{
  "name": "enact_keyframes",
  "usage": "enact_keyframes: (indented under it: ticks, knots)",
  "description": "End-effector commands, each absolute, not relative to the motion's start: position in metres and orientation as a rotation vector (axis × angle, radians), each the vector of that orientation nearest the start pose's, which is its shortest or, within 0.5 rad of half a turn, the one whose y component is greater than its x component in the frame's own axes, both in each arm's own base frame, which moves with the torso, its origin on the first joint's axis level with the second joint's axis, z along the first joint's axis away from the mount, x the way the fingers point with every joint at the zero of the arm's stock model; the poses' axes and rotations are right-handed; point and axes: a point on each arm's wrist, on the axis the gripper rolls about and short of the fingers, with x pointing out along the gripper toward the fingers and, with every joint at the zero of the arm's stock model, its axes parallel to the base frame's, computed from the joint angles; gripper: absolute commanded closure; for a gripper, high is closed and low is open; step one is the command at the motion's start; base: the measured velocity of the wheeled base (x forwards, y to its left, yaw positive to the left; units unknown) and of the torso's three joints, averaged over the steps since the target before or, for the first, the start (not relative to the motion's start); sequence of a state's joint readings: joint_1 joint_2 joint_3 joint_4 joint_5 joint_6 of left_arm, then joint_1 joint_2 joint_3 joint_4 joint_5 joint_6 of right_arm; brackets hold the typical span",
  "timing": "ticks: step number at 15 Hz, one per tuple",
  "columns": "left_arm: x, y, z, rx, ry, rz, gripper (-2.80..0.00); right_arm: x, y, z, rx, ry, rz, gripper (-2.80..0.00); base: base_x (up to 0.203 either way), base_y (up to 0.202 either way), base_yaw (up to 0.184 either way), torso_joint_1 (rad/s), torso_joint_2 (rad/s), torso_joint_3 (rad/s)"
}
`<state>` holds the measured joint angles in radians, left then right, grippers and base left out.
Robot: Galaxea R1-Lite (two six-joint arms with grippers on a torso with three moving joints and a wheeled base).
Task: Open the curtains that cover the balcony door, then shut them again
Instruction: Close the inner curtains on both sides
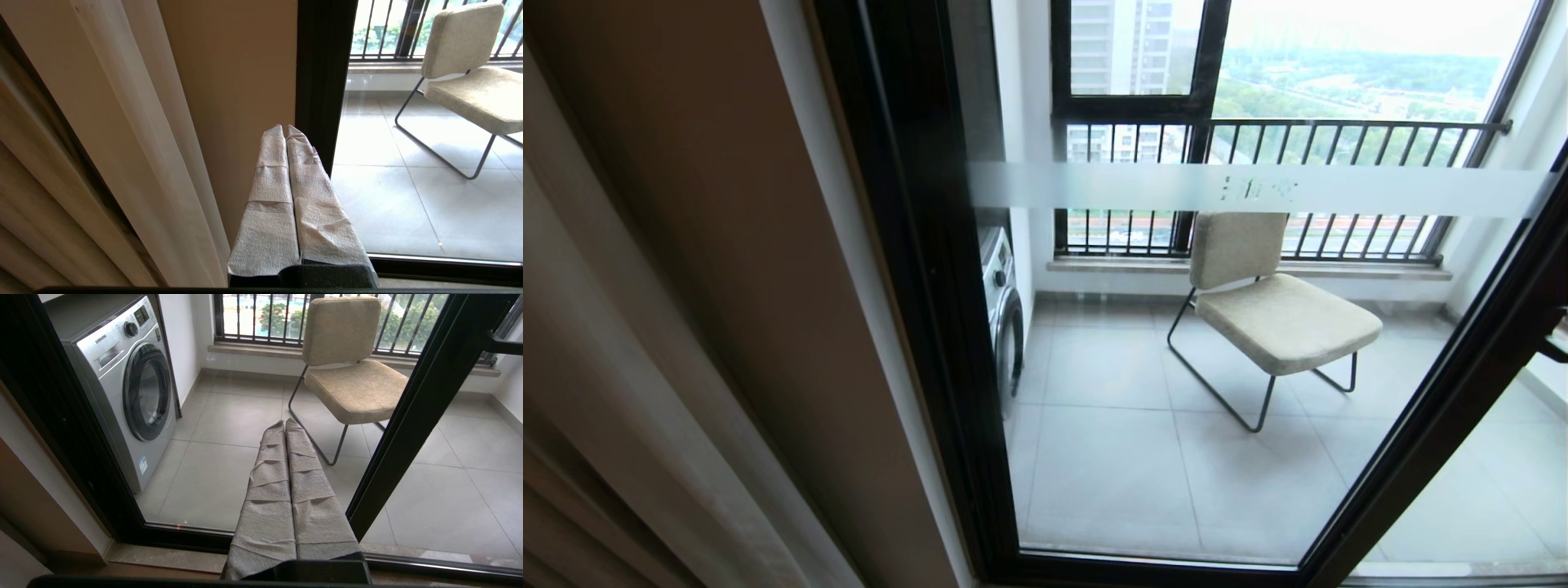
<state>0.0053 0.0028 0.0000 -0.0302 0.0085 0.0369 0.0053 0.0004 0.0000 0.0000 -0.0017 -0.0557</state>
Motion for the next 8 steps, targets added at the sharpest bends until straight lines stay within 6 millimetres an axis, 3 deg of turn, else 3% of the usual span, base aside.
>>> enact_keyframes:
  ticks: [1,8]
  knots:
    - [-0.0227,0.0001,0.0787,0.037,-0.029,0.016,0.0,-0.0228,-0.0002,0.0755,-0.057,0.0,0.005,0.0,0.0,0.0,0.0,0.0,0.0,0.0]
    - [-0.0228,-0.0001,0.0787,0.041,-0.029,0.009,0.0,-0.0228,-0.0002,0.0755,-0.057,0.0,0.005,0.0,0.0,0.0,0.0,0.0,0.0,0.0]
